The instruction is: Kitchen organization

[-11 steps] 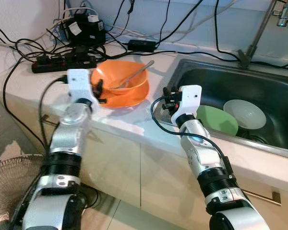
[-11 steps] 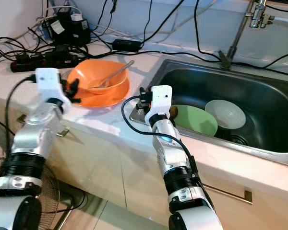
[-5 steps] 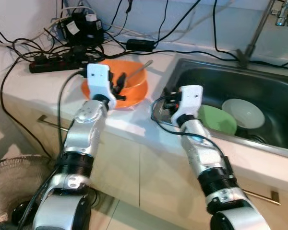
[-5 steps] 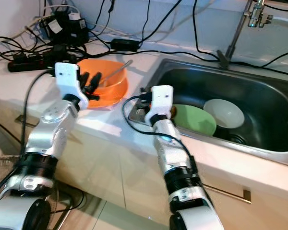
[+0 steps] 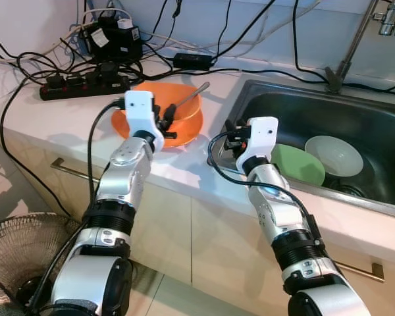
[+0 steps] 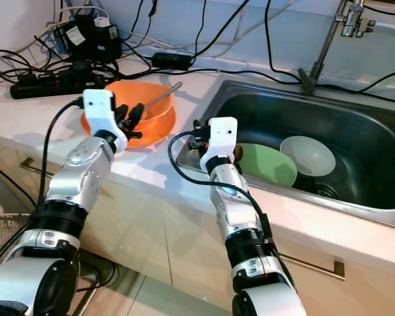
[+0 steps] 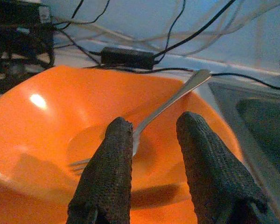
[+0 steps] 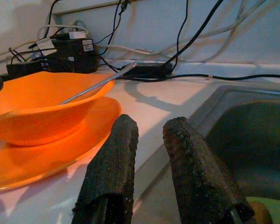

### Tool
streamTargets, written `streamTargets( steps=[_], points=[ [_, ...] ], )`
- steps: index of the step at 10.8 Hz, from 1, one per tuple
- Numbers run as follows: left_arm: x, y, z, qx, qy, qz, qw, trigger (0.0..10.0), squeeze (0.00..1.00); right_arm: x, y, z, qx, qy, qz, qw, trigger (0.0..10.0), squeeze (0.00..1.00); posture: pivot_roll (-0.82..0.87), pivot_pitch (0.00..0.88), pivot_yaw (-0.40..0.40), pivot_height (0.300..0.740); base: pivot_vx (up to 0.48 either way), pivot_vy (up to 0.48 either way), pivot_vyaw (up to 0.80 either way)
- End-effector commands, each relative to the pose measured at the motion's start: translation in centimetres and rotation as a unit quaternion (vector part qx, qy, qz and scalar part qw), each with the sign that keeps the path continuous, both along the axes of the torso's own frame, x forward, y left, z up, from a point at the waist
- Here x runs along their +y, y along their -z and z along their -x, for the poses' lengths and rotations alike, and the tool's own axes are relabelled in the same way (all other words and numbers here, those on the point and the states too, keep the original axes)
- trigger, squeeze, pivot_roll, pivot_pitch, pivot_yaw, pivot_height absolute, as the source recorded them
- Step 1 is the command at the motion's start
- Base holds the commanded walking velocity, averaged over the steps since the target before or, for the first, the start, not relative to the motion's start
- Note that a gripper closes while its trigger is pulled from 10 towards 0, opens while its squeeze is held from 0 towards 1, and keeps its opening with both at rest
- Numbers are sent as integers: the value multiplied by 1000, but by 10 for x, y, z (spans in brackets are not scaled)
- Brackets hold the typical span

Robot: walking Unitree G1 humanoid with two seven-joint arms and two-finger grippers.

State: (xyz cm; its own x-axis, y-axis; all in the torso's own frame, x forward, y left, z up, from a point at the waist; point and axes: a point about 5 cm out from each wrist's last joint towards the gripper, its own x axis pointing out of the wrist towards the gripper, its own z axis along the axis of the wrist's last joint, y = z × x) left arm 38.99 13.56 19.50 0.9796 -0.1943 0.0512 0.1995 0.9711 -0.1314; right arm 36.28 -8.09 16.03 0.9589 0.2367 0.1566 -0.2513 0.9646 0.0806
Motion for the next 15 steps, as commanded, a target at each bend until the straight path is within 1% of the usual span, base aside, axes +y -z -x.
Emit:
streamTargets(
  steps=[1, 5, 7, 9, 11, 12, 13, 14, 15],
  points=[
    [7, -1, -2, 7, -15, 14, 1000, 10000, 0, -1, -2, 1, -2, 4, 0, 1000, 10000, 0, 161, 22, 7, 740, 0, 0, 0],
    [29, 5, 0, 20, -47, 36, 998, 10000, 0, 0, -2, 0, -1, -1, 1, 1000, 10000, 0, 165, 22, 0, 740, 0, 0, 0],
    [37, 3, 0, 18, -59, 31, 998, 10000, 0, 0, -2, 0, 0, -1, 1, 1000, 10000, 0, 168, 20, 0, 740, 0, 0, 0],
    [44, -8, -4, 5, -64, 20, 998, 10000, 0, 2, -1, 0, 1, -3, 1, 1000, 10000, 0, 169, 12, 2, 740, 0, 0, 0],
    [45, -25, -11, -16, -66, 9, 998, 10000, 0, 2, -2, -1, 0, -2, 0, 1000, 10000, 0, 167, 5, 7, 740, 0, 0, 0],
    [43, -30, -12, -24, -61, 1, 998, 10000, 0, 2, -2, -1, 1, -1, 0, 1000, 10000, 0, 167, 6, 7, 740, 0, 0, 0],
    [24, -40, -12, -44, -14, -14, 999, 10000, 0, 2, -2, -1, 1, 0, 0, 1000, 10000, 0, 168, 9, 7, 740, 0, 0, 0],
    [8, -39, -9, -50, 25, -27, 998, 10000, 0, 2, -2, -1, 1, 1, -1, 1000, 10000, 0, 168, 9, 7, 740, 0, 0, 0],
    [-4, -34, -7, -47, 53, -31, 997, 10000, 0, 1, -1, -1, 1, 1, -1, 1000, 10000, 0, 168, 9, 7, 740, 0, 0, 0]
  ],
)
